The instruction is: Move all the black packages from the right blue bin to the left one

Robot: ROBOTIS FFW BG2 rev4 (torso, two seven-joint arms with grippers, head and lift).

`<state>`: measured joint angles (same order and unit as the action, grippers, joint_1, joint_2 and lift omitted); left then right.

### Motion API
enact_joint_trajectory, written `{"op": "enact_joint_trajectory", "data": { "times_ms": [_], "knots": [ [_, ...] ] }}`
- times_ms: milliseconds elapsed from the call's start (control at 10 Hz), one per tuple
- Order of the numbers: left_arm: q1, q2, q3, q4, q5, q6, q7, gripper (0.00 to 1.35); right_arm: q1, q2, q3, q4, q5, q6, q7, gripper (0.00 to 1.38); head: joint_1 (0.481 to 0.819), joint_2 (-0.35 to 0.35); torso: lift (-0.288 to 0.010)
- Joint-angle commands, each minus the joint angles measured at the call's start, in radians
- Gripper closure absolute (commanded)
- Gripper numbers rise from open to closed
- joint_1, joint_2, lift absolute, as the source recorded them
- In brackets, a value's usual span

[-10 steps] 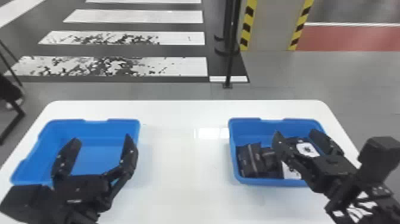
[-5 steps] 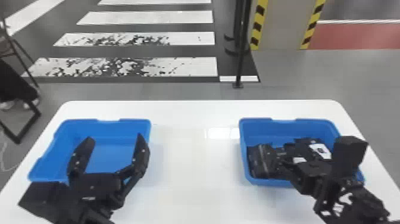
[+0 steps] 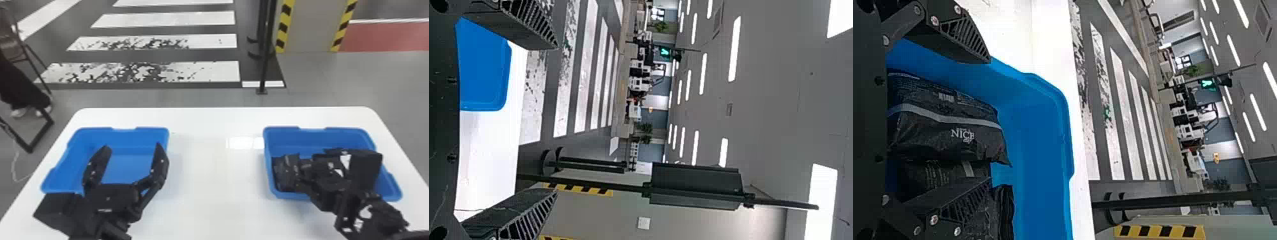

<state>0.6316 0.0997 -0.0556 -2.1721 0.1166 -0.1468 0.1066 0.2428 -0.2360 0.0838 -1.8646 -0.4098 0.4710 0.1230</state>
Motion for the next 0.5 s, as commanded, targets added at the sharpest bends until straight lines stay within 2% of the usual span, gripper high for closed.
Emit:
{"op": "enact_joint_trajectory", "data": {
  "times_ms": [0,400],
  "knots": [
    [-0.001,0.000,0.002,0.004,0.001,-0.003,-0.001,0.00,-0.005,0.001,0.000,0.005,-0.005,0.010,0.000,0.26,0.695,0.067,-0.132],
    [-0.003,-0.002,0.004,0.014,0.003,-0.013,-0.007,0.00,-0.042,0.001,0.000,0.047,-0.005,0.086,0.000,0.27,0.695,0.069,-0.132]
  ]
}}
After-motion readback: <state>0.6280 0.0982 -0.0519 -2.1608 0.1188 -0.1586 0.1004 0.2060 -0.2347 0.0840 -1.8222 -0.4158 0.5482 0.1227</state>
